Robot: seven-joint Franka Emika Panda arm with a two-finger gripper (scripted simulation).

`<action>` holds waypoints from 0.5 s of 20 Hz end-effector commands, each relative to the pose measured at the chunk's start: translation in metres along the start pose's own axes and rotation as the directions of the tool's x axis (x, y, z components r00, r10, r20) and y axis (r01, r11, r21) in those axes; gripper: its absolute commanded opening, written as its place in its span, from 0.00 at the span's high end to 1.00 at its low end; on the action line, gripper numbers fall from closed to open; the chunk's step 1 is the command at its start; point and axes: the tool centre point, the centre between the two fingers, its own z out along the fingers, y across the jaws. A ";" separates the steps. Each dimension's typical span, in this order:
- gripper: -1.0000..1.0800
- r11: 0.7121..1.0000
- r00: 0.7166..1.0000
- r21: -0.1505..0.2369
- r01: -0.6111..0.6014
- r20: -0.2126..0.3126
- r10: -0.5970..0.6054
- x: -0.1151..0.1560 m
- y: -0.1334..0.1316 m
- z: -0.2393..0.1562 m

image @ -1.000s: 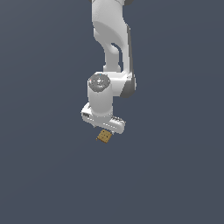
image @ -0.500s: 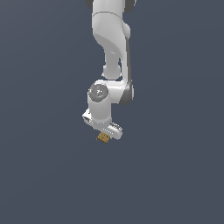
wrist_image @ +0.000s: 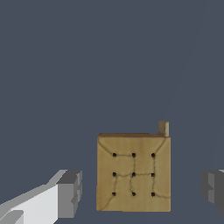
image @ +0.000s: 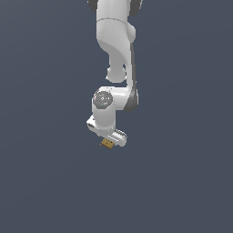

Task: Pick up the object and move it to a goal position.

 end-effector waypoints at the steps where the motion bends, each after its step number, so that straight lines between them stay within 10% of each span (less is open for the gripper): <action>1: 0.04 1.000 1.000 0.000 -0.001 0.001 0.001 -0.001 0.000 0.013; 10: 0.04 1.000 1.000 0.000 -0.004 0.001 0.004 0.000 0.000 0.037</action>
